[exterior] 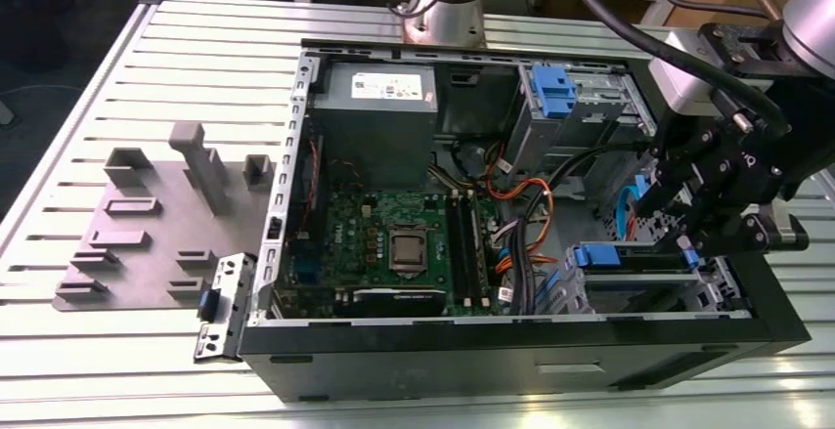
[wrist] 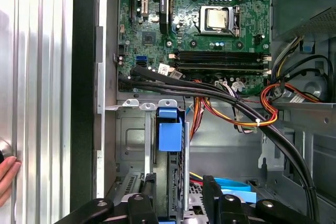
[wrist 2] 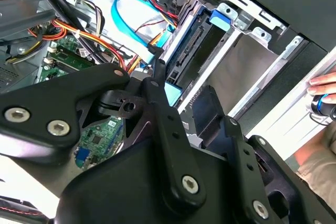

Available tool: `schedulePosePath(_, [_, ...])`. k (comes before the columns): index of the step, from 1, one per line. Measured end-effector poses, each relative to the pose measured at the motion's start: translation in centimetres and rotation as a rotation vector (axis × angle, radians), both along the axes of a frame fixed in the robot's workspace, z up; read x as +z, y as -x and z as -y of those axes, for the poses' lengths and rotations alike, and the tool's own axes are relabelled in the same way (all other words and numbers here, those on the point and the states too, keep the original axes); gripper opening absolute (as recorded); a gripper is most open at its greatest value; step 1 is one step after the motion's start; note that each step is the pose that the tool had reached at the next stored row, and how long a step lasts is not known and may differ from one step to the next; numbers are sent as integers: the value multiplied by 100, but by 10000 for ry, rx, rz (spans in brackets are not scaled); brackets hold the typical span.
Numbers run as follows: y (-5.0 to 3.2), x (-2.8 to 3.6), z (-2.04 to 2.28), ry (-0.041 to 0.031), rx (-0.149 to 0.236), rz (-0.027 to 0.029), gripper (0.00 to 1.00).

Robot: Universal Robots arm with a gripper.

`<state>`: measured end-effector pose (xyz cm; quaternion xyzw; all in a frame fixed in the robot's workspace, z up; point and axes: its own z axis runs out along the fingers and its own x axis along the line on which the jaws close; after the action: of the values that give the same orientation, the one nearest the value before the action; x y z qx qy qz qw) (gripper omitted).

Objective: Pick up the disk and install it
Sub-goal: 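Insert the first disk wire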

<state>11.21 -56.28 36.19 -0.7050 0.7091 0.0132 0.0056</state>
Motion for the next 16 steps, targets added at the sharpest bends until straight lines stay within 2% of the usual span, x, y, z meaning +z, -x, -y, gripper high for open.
schedulePosePath(16, [-19, 0, -40, -14, 0, 0, 48])
